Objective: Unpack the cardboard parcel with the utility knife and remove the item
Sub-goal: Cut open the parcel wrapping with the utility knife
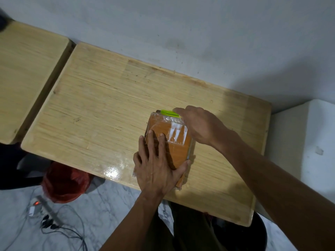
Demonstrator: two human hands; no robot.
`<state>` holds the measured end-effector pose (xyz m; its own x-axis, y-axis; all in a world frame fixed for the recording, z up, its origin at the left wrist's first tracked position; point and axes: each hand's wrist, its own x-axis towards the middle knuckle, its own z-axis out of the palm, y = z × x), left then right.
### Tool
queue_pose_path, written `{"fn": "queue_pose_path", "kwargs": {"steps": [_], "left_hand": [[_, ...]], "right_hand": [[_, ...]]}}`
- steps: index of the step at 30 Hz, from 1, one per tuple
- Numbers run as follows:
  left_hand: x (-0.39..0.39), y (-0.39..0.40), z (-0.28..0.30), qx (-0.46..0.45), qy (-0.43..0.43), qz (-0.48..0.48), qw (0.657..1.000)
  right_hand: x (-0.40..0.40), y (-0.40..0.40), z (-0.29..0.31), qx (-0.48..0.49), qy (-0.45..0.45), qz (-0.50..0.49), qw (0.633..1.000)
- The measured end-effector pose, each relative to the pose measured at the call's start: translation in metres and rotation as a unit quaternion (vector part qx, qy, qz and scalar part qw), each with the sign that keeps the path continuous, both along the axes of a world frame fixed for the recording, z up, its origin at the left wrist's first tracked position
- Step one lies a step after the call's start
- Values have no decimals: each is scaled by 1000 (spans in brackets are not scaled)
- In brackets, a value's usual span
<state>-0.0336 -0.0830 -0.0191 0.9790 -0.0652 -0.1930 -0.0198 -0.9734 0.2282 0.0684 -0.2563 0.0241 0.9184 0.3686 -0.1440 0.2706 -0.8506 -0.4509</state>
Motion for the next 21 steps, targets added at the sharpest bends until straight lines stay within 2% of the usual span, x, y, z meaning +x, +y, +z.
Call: {"fn": "queue_pose_path", "kwargs": {"steps": [4,21], "left_hand": [[0,0,0,-2,-5,-2,1000],[1,2,-1,-1,-3,-9,1000]], "right_hand": [[-4,0,5,-4,-9,11,1000],[-4,15,19,-125,15,-15,992]]}}
